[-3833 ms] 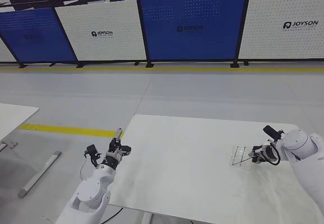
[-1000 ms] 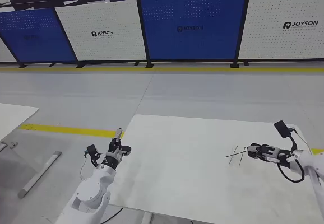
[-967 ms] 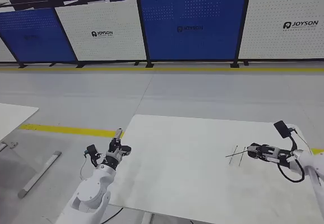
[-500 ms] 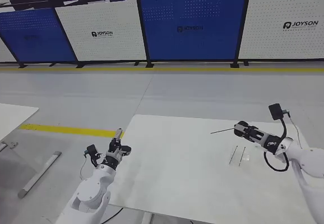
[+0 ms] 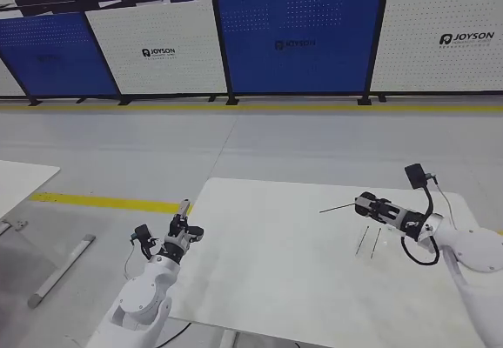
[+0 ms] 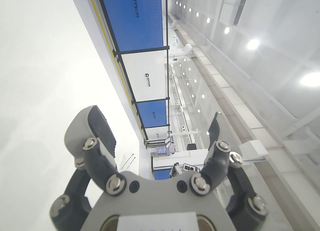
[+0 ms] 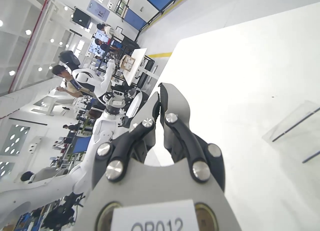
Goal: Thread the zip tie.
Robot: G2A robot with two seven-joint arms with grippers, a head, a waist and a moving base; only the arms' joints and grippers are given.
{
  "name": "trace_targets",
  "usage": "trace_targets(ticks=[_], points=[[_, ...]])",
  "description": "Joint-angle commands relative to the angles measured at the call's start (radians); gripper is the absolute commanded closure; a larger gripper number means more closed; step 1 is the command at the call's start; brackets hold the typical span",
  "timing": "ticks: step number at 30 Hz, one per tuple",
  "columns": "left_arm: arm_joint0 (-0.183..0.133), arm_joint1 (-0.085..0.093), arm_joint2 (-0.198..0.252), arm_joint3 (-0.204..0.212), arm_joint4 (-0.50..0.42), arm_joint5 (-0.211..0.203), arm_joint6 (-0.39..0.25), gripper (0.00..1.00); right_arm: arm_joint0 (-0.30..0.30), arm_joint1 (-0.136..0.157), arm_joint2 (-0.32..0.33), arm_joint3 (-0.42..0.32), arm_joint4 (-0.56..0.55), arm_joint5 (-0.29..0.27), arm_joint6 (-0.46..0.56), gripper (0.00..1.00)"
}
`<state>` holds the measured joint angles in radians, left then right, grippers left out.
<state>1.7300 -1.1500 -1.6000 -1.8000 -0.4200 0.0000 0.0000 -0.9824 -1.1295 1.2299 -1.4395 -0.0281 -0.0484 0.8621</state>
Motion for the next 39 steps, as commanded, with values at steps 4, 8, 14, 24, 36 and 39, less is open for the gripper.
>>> trace_targets(ticks=[4, 8, 14, 24, 36, 39], points=[[0.0, 0.0, 0.0, 0.0, 0.0, 0.0, 0.0, 0.0, -0.013, -0.002, 0.005, 0.004, 0.03, -0.006, -0.023, 1.0], [0.0, 0.0, 0.0, 0.0, 0.0, 0.0, 0.0, 0.0, -0.061, 0.0, 0.025, 0.029, 0.042, -0.145, -0.098, 1.0], [0.0, 0.0, 0.0, 0.0, 0.0, 0.0, 0.0, 0.0, -0.102, 0.0, 0.019, 0.045, -0.004, -0.292, -0.166, 1.0], [0.0, 0.0, 0.0, 0.0, 0.0, 0.0, 0.0, 0.0, -0.108, -0.005, -0.005, 0.051, -0.025, -0.292, -0.207, 1.0], [0.0, 0.0, 0.0, 0.0, 0.0, 0.0, 0.0, 0.0, -0.108, -0.005, -0.016, -0.007, -0.084, -0.292, -0.236, 1.0], [0.0, 0.0, 0.0, 0.0, 0.0, 0.0, 0.0, 0.0, -0.095, 0.001, -0.033, -0.047, -0.146, -0.292, -0.223, 1.0]])
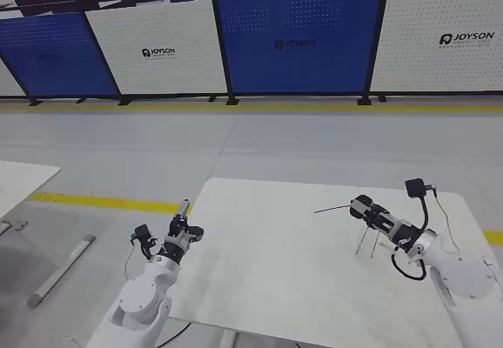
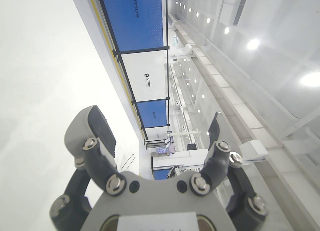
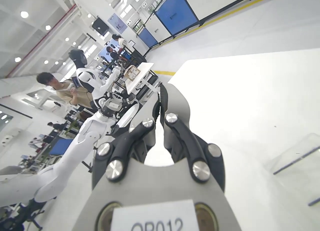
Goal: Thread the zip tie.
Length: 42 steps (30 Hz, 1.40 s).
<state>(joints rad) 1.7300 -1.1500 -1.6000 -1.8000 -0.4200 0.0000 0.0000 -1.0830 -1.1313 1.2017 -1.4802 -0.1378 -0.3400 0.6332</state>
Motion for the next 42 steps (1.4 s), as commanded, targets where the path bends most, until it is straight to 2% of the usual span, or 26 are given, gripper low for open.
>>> trace_targets(ticks=[1, 5, 17, 20, 21, 23, 25, 27, 28, 42], points=[[0.0, 0.0, 0.0, 0.0, 0.0, 0.0, 0.0, 0.0, 0.009, 0.005, -0.019, -0.014, -0.062, 0.0, 0.002, 1.0], [0.0, 0.0, 0.0, 0.0, 0.0, 0.0, 0.0, 0.0, 0.03, 0.01, -0.055, 0.025, -0.077, 0.0, -0.037, 1.0], [0.0, 0.0, 0.0, 0.0, 0.0, 0.0, 0.0, 0.0, 0.03, 0.01, -0.055, 0.025, -0.077, 0.0, -0.037, 1.0], [-0.012, 0.0, 0.016, -0.021, 0.0, 0.024, -0.048, 0.0, 0.03, 0.01, -0.055, 0.025, -0.077, 0.0, -0.037, 1.0], [-0.012, 0.0, 0.022, -0.036, -0.02, 0.052, -0.086, 0.0, 0.03, 0.01, -0.055, 0.025, -0.077, 0.0, -0.037, 1.0], [-0.014, 0.004, 0.024, -0.075, -0.065, 0.133, -0.177, 0.0, 0.03, 0.01, -0.055, 0.025, -0.077, 0.0, -0.037, 1.0], [-0.012, 0.007, 0.024, -0.118, -0.049, 0.166, -0.222, 0.0, 0.03, 0.01, -0.055, 0.025, -0.077, 0.0, -0.037, 1.0], [-0.013, 0.007, 0.043, -0.138, -0.048, 0.195, -0.241, 0.0, 0.03, 0.01, -0.055, 0.025, -0.077, 0.0, -0.037, 1.0], [-0.021, 0.006, 0.053, -0.143, -0.047, 0.213, -0.223, 0.0, 0.03, 0.01, -0.055, 0.025, -0.077, 0.0, -0.037, 1.0], [-0.023, 0.005, 0.056, -0.143, -0.046, 0.218, -0.218, 0.0, 0.03, 0.01, -0.055, 0.025, -0.077, 0.0, -0.037, 1.0]])
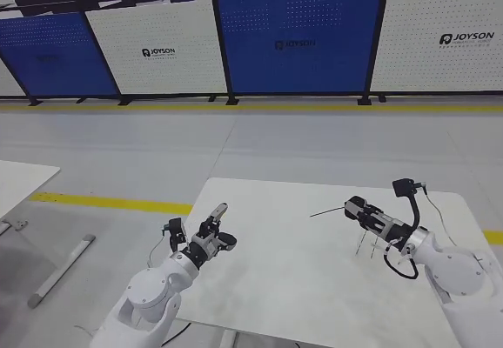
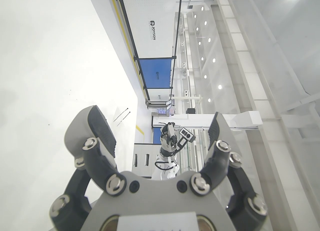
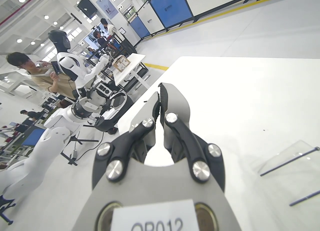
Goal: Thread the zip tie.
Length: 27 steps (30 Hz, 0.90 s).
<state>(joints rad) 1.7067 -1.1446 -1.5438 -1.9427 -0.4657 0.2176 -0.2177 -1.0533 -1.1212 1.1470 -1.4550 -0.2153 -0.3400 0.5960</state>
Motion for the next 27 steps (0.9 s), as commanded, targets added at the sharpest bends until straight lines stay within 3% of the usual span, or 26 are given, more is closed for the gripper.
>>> trace_targets(ticks=[1, 5, 7, 9, 11, 16, 27], points=[[0.0, 0.0, 0.0, 0.0, 0.0, 0.0, 0.0, 0.0, 0.0, 0.0, 0.0, 0.0, 0.0, 0.0, 0.0, 1.0], [0.0, 0.0, 0.0, 0.0, 0.0, 0.0, 0.0, 0.0, 0.0, 0.0, 0.0, 0.0, 0.0, 0.0, 0.0, 1.0], [-0.006, -0.001, 0.008, -0.001, -0.012, 0.011, 0.001, 0.0, -0.005, -0.005, -0.005, -0.006, 0.059, 0.0, -0.019, 1.0], [-0.016, -0.002, 0.013, -0.016, -0.034, 0.049, 0.0, 0.0, 0.007, -0.004, -0.012, -0.003, 0.013, 0.0, -0.026, 1.0], [-0.024, -0.003, 0.015, -0.032, -0.087, 0.122, 0.004, 0.0, 0.005, -0.004, -0.026, -0.027, 0.019, 0.0, -0.023, 1.0], [-0.038, 0.011, 0.063, 0.011, -0.202, 0.122, 0.012, 0.0, -0.02, 0.008, -0.032, -0.062, -0.04, 0.0, -0.07, 1.0], [-0.04, 0.013, 0.066, 0.015, -0.205, 0.122, 0.019, 0.0, -0.022, 0.009, -0.032, -0.064, -0.037, 0.0, -0.074, 1.0]])
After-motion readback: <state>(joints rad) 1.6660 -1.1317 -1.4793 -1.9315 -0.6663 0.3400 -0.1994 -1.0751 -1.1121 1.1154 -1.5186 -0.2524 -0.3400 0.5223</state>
